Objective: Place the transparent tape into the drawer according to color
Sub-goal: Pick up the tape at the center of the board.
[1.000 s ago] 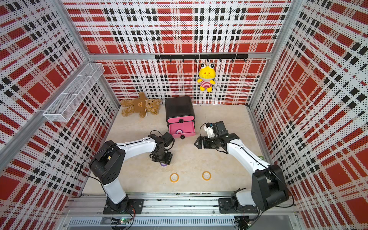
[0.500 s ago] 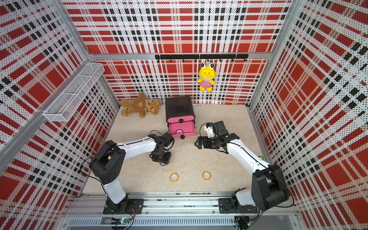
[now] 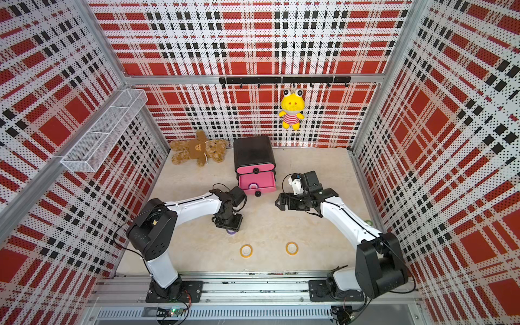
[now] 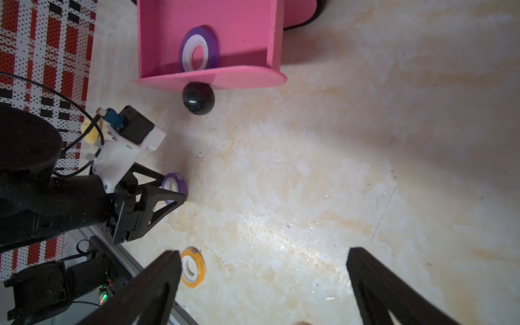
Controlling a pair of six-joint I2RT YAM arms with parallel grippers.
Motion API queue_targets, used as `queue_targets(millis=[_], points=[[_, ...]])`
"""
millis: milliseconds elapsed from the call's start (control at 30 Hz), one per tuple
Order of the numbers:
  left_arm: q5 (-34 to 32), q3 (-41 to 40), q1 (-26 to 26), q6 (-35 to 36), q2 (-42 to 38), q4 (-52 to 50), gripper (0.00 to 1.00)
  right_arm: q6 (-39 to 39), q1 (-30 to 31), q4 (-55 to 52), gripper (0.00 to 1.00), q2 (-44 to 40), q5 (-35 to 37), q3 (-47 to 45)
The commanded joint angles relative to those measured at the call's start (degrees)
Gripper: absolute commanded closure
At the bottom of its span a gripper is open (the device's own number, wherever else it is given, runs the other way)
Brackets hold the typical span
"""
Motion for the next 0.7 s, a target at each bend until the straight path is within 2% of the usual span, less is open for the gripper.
queue_targets(millis=[0,667], points=[[-0.9,3.1,-0.3,-0.5,-1.5,-1.7,1.00,-0.7,-0.1,-0.2,0.00,-1.6,0.5,-0.2],[-3.6,16.8,-0.7,-3.0,-5.5,-9.8,1.00,-0.9,-0.3,0.2,0.00,-1.6,0.2,-0.4]])
